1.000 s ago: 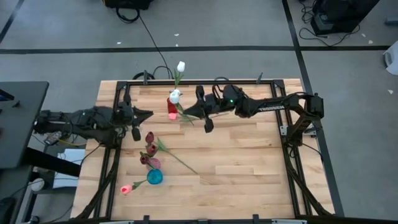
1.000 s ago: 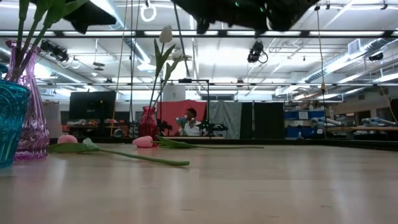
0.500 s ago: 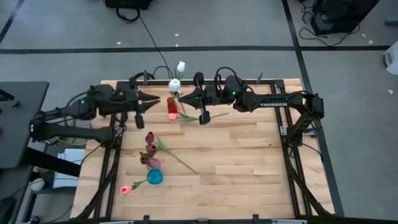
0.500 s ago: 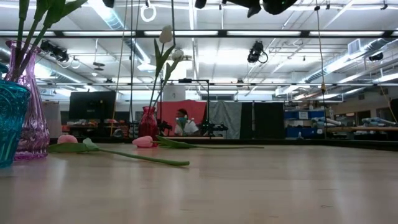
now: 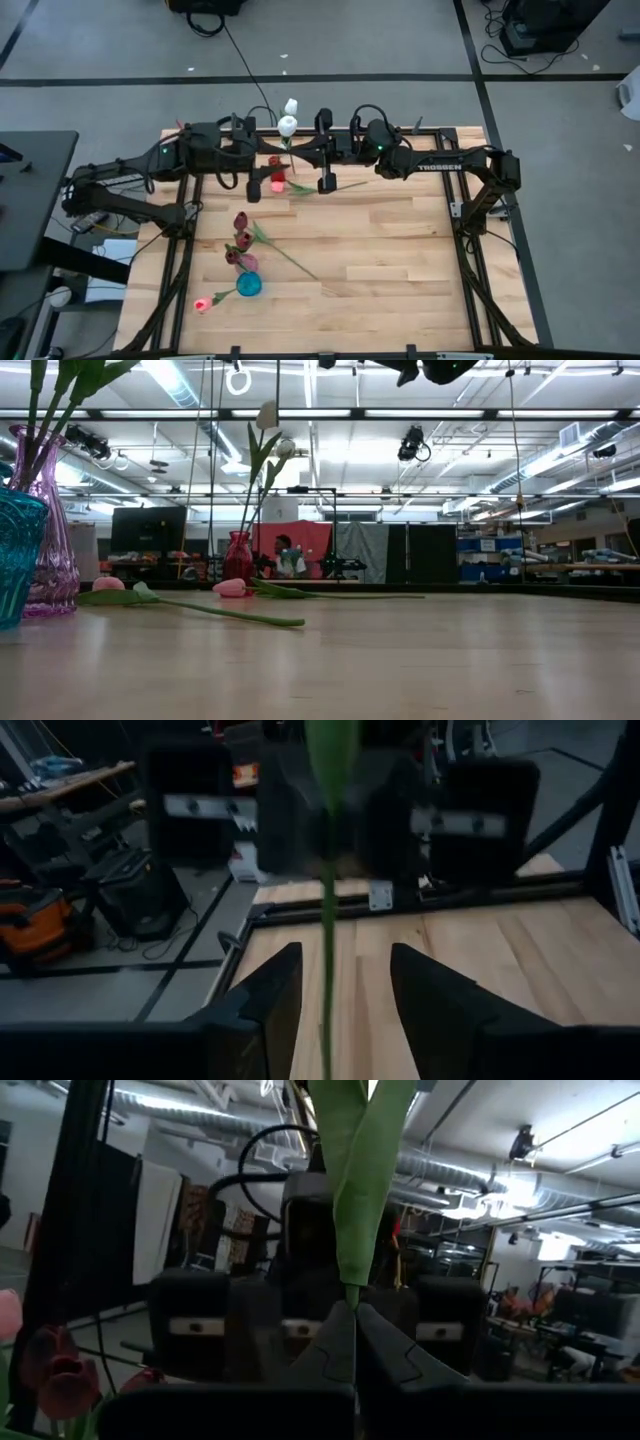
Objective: Sort flowers into vase by color
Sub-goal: Put the white tulip into the red vase
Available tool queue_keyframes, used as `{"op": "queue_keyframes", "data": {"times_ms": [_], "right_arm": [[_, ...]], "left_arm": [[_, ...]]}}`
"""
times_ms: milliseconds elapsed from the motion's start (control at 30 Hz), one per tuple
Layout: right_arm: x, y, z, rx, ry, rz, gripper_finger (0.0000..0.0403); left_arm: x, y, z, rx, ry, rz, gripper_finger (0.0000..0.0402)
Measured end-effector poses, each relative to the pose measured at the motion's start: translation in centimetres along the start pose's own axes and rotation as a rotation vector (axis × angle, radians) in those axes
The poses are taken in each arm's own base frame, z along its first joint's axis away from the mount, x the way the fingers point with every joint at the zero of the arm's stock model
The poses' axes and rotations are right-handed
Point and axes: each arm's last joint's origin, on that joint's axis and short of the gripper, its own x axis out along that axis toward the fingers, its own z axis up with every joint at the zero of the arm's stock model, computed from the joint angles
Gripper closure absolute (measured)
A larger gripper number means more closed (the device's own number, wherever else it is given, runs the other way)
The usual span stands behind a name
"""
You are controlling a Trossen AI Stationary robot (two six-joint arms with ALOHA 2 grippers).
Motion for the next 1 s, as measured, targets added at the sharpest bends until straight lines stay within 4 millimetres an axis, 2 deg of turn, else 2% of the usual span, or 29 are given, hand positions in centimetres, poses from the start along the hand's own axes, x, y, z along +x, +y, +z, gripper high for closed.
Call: {"op": "queue_keyframes", "data": {"times_ms": [367, 500, 633, 700, 867, 1000], "right_arm": [[0.0, 0.0, -0.4, 0.006, 0.042, -0.002, 0.0397], [0.0, 0.1, -0.5, 0.002, 0.048, -0.009, 0.0395], [0.0, 0.1, -0.5, 0.020, 0.049, -0.010, 0.0394], [0.0, 0.1, -0.5, 0.034, 0.047, 0.003, 0.0389], [-0.1, 0.2, -0.3, 0.094, 0.065, 0.051, 0.0339], [-0.9, 0.5, 0.6, 0.169, 0.155, 0.085, 0.0290]], "left_arm": [[0.7, 0.2, 0.6, -0.003, 0.001, 0.010, 0.0250], [0.7, 0.2, 0.7, -0.002, 0.002, 0.036, 0.0294], [0.7, 0.3, 0.8, -0.002, -0.010, 0.040, 0.0377], [0.7, 0.6, 0.8, -0.014, -0.019, 0.025, 0.0389], [-0.1, 1.7, 0.7, -0.071, -0.049, -0.061, 0.0396], [-1.6, 2.5, 0.8, -0.071, -0.075, -0.073, 0.0397]]}}
